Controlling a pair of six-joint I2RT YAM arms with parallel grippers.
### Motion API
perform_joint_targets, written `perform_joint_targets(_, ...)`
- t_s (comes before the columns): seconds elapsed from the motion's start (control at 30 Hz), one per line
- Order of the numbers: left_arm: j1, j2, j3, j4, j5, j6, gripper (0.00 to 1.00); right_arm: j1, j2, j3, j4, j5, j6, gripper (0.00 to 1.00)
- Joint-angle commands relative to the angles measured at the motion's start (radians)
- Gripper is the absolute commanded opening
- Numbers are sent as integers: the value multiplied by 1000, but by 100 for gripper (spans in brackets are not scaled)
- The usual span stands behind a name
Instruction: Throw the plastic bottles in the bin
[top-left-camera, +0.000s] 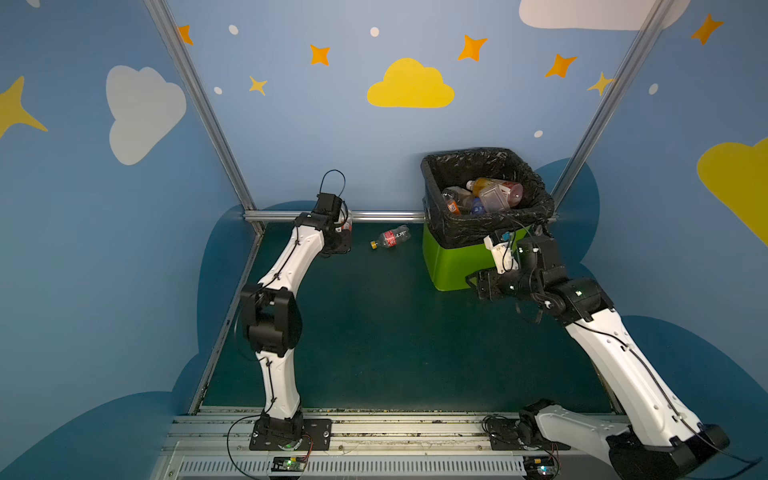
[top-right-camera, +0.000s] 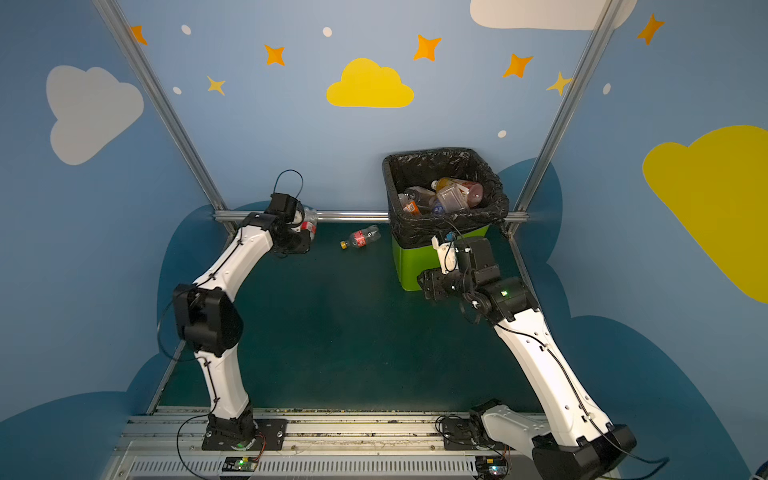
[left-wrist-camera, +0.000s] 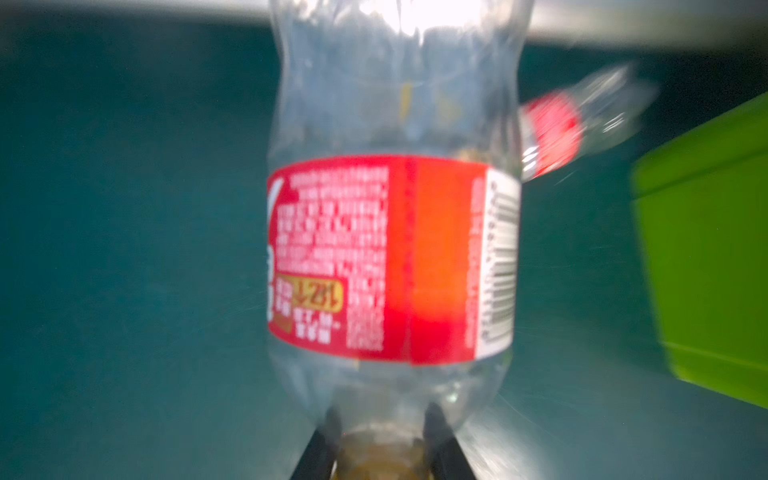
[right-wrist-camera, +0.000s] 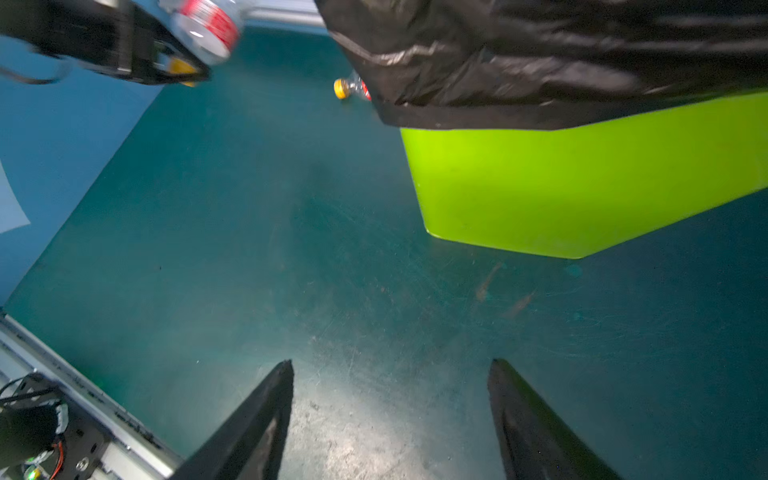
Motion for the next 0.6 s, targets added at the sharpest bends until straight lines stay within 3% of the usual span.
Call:
perform_joint_targets(0.0,-34,-165,-26,201,24,-49,20,-11,-32,-12,42,19,13,75)
perform_joint_targets(0.13,-128,-120,192,204,115,-20,21,-18,-52,-7,43,0,17,75)
perform_joint_targets(0.2,-176,0,403,131,175,-3,21,-20,-59,-4,37,-12,20,75)
perform_joint_targets(0.37,-266,469,1198,-95,296,-10,19,-22,-96,-8,19,-21,35,75)
perform_joint_targets(0.43,-268,533,1263,-37,329,-92,24,-22,-121,-22,16,-19,41,75)
perform_joint_targets(0.5,-289,510,1155,80,332,-112,99,-23,-141,-38,9,-17,47,75)
perform_joint_targets(0.57,-329,444,998,254,328,-98,100,-26,-156,-53,2,-17,52,75)
